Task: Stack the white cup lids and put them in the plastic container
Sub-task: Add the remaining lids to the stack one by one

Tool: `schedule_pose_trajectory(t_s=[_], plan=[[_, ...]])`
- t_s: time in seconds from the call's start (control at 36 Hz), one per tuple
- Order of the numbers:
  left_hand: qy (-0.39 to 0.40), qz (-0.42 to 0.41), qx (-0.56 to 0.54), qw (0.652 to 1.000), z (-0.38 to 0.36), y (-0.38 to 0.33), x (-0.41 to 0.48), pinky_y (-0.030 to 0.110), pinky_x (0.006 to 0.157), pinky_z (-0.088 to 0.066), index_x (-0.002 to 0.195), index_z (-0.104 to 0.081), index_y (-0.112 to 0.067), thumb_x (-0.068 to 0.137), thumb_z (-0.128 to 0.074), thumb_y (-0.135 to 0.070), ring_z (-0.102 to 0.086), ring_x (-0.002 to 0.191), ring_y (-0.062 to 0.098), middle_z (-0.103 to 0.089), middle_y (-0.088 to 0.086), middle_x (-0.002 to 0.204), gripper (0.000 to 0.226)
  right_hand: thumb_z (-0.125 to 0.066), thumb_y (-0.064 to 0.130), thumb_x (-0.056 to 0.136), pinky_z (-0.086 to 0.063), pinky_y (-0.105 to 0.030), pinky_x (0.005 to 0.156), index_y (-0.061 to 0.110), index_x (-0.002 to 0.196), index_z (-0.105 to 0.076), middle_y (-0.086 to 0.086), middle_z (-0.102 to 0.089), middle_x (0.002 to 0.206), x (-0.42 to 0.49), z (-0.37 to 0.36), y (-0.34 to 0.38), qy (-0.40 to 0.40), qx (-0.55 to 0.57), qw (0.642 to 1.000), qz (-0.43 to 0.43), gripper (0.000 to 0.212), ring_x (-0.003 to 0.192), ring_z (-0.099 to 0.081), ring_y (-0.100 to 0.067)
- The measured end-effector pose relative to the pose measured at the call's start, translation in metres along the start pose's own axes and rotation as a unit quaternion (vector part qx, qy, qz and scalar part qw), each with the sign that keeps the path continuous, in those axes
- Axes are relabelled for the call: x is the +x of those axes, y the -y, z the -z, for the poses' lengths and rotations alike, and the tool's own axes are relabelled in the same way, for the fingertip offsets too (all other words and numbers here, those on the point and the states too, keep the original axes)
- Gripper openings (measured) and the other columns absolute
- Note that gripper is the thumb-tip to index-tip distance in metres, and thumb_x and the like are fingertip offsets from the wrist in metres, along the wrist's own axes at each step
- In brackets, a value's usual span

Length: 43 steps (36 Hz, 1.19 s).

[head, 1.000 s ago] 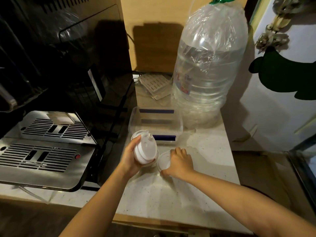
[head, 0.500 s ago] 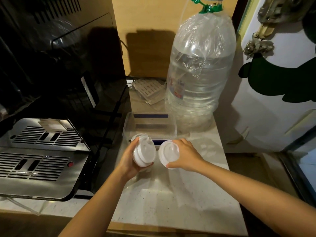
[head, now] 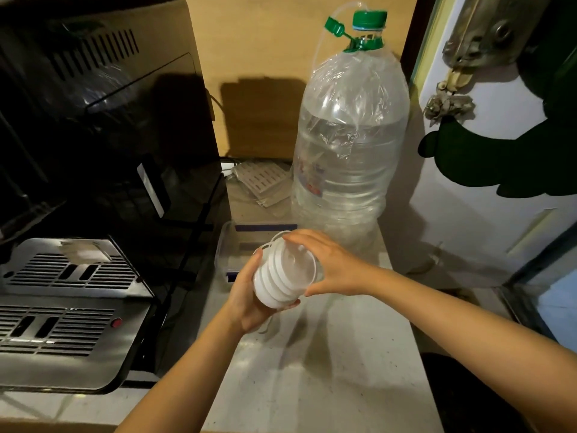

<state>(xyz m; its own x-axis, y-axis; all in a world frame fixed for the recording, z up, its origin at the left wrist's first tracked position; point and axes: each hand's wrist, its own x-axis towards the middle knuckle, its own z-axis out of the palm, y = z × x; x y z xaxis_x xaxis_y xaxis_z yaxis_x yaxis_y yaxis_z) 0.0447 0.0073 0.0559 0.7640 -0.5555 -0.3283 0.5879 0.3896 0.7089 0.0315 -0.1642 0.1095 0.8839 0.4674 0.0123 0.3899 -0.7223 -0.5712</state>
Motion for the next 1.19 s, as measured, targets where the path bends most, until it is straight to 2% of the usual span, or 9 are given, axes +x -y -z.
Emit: schedule_pose_trajectory(t_s=[0.11, 0.22, 0.33, 0.44, 0.58, 0.75, 0.92, 1.11, 1.19], plan=[[0.01, -0.005, -0.014, 1.0, -0.001, -0.002, -0.001, 0.037, 0.063, -0.054, 0.105, -0.065, -0.022, 0.072, -0.044, -0.055, -0.058, 0.097, 0.032, -0.064, 0.014, 0.108, 0.051, -0.077, 0.014, 0.071, -0.011, 0.003, 0.094, 0.022, 0.138, -0.027, 0.002, -0.029, 0.146, 0.003, -0.001, -0.001, 0.01, -0.018, 0.999, 0.039, 0.084, 0.122, -0.017, 0.005], [0.02, 0.008, -0.035, 0.999, -0.004, -0.005, -0.003, 0.038, 0.062, -0.056, 0.109, -0.061, -0.022, 0.072, -0.044, -0.054, -0.056, 0.101, 0.032, -0.062, 0.013, 0.109, 0.052, -0.076, 0.016, 0.073, -0.006, 0.006, 0.096, 0.017, 0.138, -0.029, -0.003, -0.031, 0.146, 0.005, -0.003, 0.0, 0.02, -0.032, 0.996, 0.075, 0.081, 0.123, -0.015, 0.004], [0.027, 0.016, -0.043, 0.999, -0.002, -0.007, -0.002, 0.043, 0.07, -0.054, 0.116, -0.059, -0.022, 0.06, -0.062, -0.058, -0.052, 0.11, 0.035, -0.058, 0.015, 0.116, 0.067, -0.077, 0.021, 0.073, -0.008, -0.002, 0.101, 0.017, 0.138, -0.029, -0.003, -0.032, 0.146, 0.008, -0.006, 0.003, 0.01, -0.034, 0.995, 0.088, 0.081, 0.126, -0.016, 0.002], [0.04, 0.017, -0.066, 0.997, -0.001, -0.007, 0.0, 0.042, 0.063, -0.056, 0.123, -0.054, -0.023, 0.043, -0.081, -0.053, -0.053, 0.106, 0.034, -0.058, 0.014, 0.114, 0.09, -0.078, 0.018, 0.072, -0.018, -0.02, 0.109, 0.017, 0.139, -0.029, -0.004, -0.031, 0.146, 0.012, -0.009, 0.004, 0.005, -0.033, 0.996, 0.08, 0.083, 0.132, -0.02, -0.006], [0.0, 0.011, -0.053, 0.999, -0.002, -0.008, -0.003, 0.038, 0.058, -0.057, 0.113, -0.056, -0.023, 0.067, -0.053, -0.054, -0.055, 0.098, 0.031, -0.057, 0.013, 0.109, 0.056, -0.078, 0.015, 0.07, -0.022, -0.029, 0.112, 0.014, 0.138, -0.03, -0.006, -0.032, 0.145, 0.016, -0.015, 0.001, 0.0, -0.049, 0.995, 0.081, 0.084, 0.136, -0.023, -0.019], [0.014, 0.0, -0.026, 1.0, 0.002, -0.005, -0.001, 0.038, 0.059, -0.056, 0.103, -0.062, -0.024, 0.029, -0.085, -0.049, -0.063, 0.087, 0.027, -0.065, 0.01, 0.095, 0.081, -0.078, 0.018, 0.071, -0.02, -0.024, 0.108, 0.014, 0.138, -0.03, -0.006, -0.032, 0.145, 0.015, -0.021, 0.001, 0.0, -0.041, 0.996, 0.084, 0.083, 0.134, -0.023, -0.018], [0.02, -0.022, -0.032, 0.999, 0.007, -0.005, -0.004, 0.035, 0.054, -0.055, 0.099, -0.063, -0.024, 0.028, -0.085, -0.043, -0.07, 0.069, 0.02, -0.072, 0.006, 0.078, 0.076, -0.077, 0.017, 0.072, -0.022, -0.028, 0.11, 0.013, 0.14, -0.028, -0.006, -0.028, 0.148, 0.017, -0.025, 0.003, 0.006, -0.019, 0.997, 0.079, 0.084, 0.137, -0.021, -0.019], [-0.031, -0.047, -0.022, 0.998, 0.018, -0.007, -0.011, 0.035, 0.052, -0.054, 0.104, -0.06, -0.02, 0.03, -0.083, -0.046, -0.058, 0.086, 0.027, -0.062, 0.012, 0.095, 0.082, -0.077, 0.017, 0.071, -0.016, -0.019, 0.108, 0.02, 0.143, -0.017, 0.001, -0.018, 0.153, 0.028, -0.028, 0.001, 0.033, 0.004, 0.998, 0.049, 0.094, 0.137, -0.014, -0.008], [-0.066, -0.065, -0.026, 0.995, 0.023, -0.01, -0.018, 0.037, 0.06, -0.053, 0.093, -0.066, -0.025, 0.035, -0.081, -0.046, -0.059, 0.083, 0.025, -0.065, 0.01, 0.089, 0.064, -0.077, 0.018, 0.071, -0.016, -0.02, 0.107, 0.023, 0.143, -0.014, 0.001, -0.014, 0.153, 0.032, -0.031, -0.002, 0.042, 0.019, 0.999, 0.02, 0.096, 0.138, -0.014, -0.012]])
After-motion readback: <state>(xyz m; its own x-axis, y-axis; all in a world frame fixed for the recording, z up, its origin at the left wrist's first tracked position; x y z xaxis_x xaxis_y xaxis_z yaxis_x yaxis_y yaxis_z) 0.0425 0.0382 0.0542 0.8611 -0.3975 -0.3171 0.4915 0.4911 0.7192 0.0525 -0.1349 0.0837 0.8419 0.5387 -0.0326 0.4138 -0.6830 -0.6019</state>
